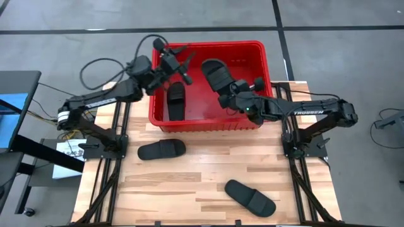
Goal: Pick and place slides into bin
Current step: Put the black slide into the red bin
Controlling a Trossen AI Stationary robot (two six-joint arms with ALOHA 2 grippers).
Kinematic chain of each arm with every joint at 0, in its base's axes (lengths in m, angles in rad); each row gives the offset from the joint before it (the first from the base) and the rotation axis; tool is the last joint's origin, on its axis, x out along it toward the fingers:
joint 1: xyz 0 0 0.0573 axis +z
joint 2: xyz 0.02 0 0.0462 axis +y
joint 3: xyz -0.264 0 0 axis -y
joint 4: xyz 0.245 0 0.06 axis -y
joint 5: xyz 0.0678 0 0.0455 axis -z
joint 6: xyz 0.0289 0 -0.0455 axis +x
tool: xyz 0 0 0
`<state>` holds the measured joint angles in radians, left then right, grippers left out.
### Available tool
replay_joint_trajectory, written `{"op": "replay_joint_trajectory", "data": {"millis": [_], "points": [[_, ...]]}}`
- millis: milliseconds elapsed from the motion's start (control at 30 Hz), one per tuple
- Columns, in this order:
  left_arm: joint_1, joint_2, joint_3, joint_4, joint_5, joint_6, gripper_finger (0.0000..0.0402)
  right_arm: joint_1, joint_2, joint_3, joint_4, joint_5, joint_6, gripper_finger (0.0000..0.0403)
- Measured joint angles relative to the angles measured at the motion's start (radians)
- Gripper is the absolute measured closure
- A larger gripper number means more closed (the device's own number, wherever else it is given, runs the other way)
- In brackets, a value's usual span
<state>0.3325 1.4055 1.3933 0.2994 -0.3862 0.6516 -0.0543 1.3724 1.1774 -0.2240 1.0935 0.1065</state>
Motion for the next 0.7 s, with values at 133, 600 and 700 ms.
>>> {"op": "replay_joint_trajectory", "data": {"millis": [133,600,700], "points": [[0.000,0.057,0.000,0.071,-0.045,0.046,0.0281,-0.021,0.000,0.000,-0.001,-0.025,-0.032,0.0402],[0.005,0.050,0.001,-0.055,0.022,0.128,0.0281,-0.027,0.000,0.000,0.116,-0.015,-0.028,0.0402],[0.005,0.049,0.001,-0.083,0.043,0.141,0.0281,-0.029,0.000,0.000,0.132,-0.004,-0.028,0.0402]]}}
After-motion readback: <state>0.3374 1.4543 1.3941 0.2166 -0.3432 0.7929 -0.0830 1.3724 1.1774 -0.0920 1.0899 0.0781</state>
